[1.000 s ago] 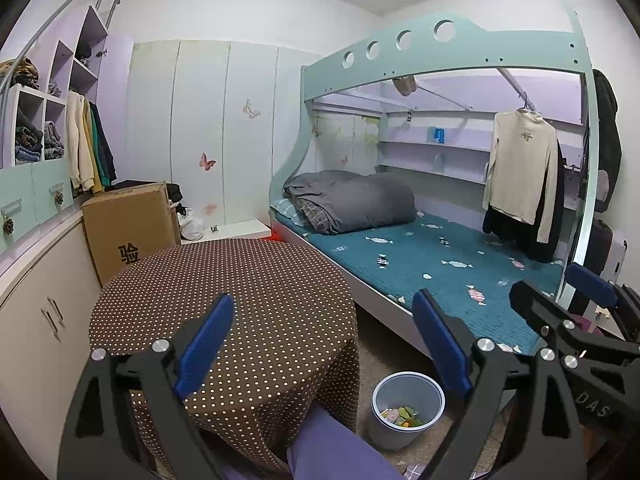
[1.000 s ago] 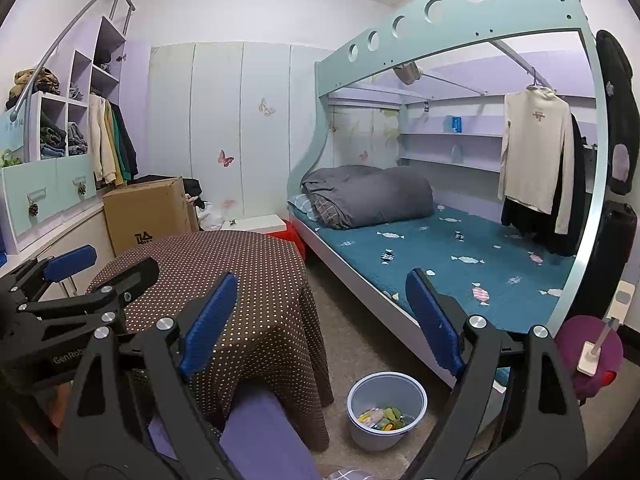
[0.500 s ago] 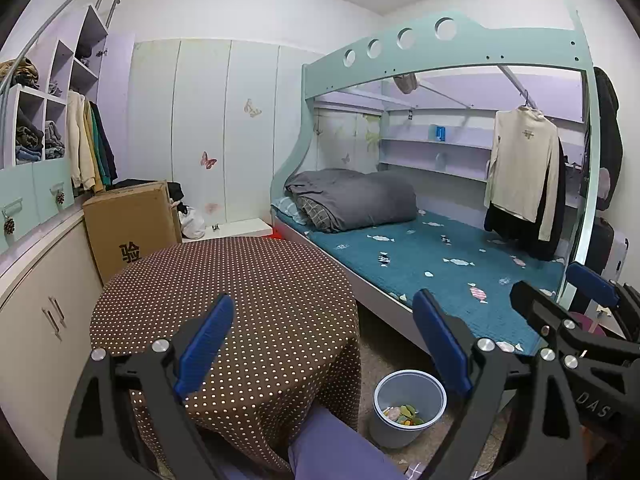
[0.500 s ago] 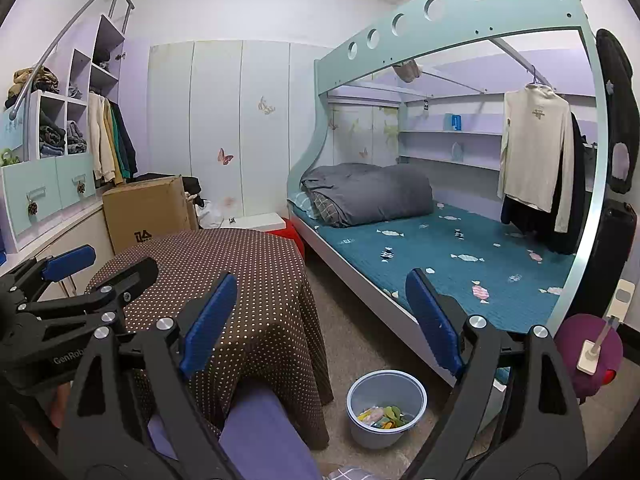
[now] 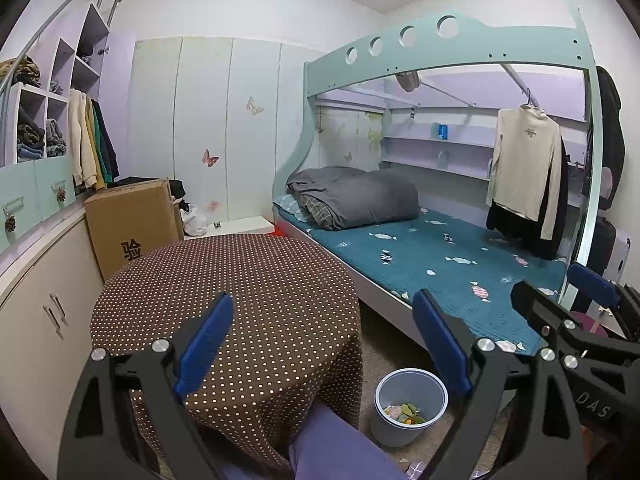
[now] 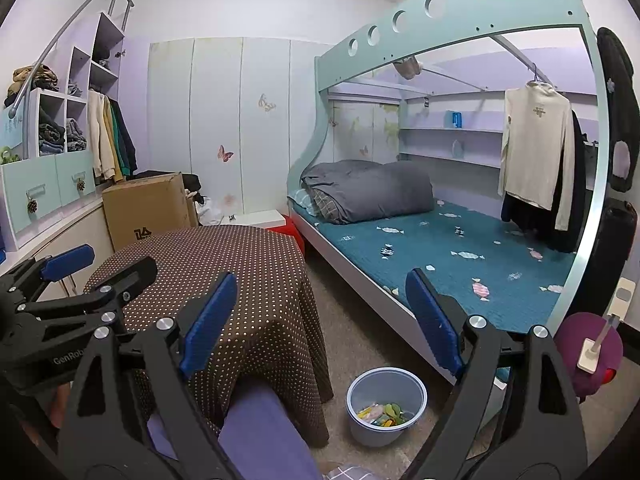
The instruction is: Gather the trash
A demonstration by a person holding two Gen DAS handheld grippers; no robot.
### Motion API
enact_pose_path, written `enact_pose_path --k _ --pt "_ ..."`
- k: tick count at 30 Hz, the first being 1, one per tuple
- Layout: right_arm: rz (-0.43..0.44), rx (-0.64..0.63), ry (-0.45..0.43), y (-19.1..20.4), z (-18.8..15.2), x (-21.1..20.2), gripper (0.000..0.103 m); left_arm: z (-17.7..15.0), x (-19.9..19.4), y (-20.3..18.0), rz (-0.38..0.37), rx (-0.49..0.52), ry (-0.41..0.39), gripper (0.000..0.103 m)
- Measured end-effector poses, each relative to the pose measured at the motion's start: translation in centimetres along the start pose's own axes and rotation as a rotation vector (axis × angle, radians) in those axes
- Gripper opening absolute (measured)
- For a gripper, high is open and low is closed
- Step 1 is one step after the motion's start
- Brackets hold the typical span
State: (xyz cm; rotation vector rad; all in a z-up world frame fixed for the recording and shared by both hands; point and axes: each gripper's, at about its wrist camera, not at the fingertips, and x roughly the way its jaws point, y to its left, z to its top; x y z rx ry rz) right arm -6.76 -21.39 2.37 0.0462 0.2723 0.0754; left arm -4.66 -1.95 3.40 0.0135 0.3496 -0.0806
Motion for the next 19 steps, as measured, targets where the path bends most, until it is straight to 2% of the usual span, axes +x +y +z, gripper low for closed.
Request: enact_pose_path --k 12,16,19 --pt "0.005 -0.003 0.015 -0.18 -0.47 0.45 0.085 -0.31 0.21 -0.72 0.011 0.003 0.009 0.089" --pt "0.003 0.012 0.021 -0.5 -0.56 0.55 0.087 -0.3 0.39 -0.72 0.025 -0.006 0.014 0.094" --pt "0.01 0.017 0.029 -0.54 -0.54 0.87 0.088 -0.23 0.78 -0.62 0.007 -0.01 0.032 0.094"
